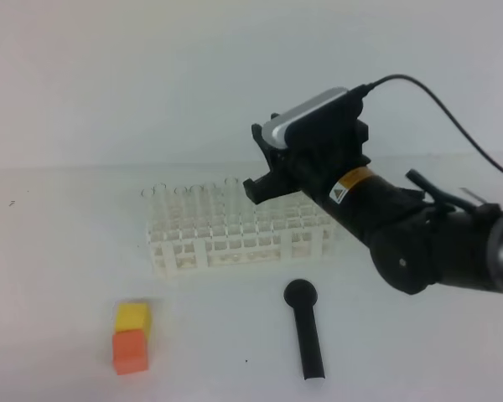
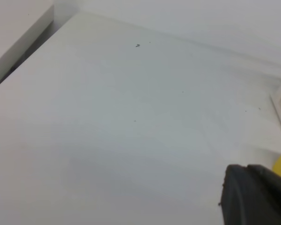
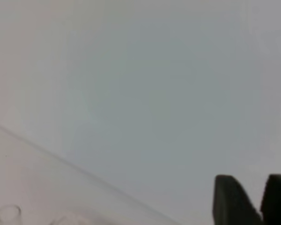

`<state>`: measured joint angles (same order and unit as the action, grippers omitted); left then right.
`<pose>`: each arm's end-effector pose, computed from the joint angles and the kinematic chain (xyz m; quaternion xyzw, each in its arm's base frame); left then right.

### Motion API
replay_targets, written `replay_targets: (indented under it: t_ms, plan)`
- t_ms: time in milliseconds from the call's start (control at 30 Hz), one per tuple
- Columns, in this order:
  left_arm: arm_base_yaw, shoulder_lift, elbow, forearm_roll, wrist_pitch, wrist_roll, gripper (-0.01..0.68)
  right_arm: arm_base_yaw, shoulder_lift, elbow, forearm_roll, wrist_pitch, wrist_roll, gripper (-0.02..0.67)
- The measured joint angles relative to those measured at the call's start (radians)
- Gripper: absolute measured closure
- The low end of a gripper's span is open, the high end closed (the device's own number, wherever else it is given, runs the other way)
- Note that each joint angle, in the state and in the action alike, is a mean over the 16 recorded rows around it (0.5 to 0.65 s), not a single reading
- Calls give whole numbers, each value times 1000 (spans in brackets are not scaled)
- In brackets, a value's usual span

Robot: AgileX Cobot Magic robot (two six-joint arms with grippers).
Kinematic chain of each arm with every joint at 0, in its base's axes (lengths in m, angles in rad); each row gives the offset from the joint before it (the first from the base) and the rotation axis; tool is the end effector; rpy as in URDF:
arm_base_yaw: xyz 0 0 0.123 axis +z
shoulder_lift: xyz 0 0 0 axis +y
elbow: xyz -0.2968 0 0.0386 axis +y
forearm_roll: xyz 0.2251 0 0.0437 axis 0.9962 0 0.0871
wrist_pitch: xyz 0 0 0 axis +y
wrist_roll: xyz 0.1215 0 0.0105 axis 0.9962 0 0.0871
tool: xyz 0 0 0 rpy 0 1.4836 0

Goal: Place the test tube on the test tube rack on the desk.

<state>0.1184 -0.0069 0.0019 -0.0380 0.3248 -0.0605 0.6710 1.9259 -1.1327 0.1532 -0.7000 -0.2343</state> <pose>0.0463 0.0040 0.1762 -0.0804 0.7802 0.0020 0.6204 0.3597 0.2703 0.2566 -0.2407 0.6693 0.1584 0.6849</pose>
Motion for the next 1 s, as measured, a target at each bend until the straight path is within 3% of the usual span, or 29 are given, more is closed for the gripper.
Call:
replay_targets:
  t_ms: [233, 367, 767, 1000]
  plan:
    - [0, 0, 0, 0, 0, 0, 674, 1, -184, 0, -6, 172, -102, 581]
    - [0, 0, 0, 0, 0, 0, 674, 1, -301, 0, -7, 288, -152, 634]
    - [0, 0, 0, 1, 0, 0, 674, 1, -592, 3, 2, 664, -303, 650]
    - [0, 0, 0, 1, 0, 0, 674, 0, -646, 6, 3, 697, -357, 650]
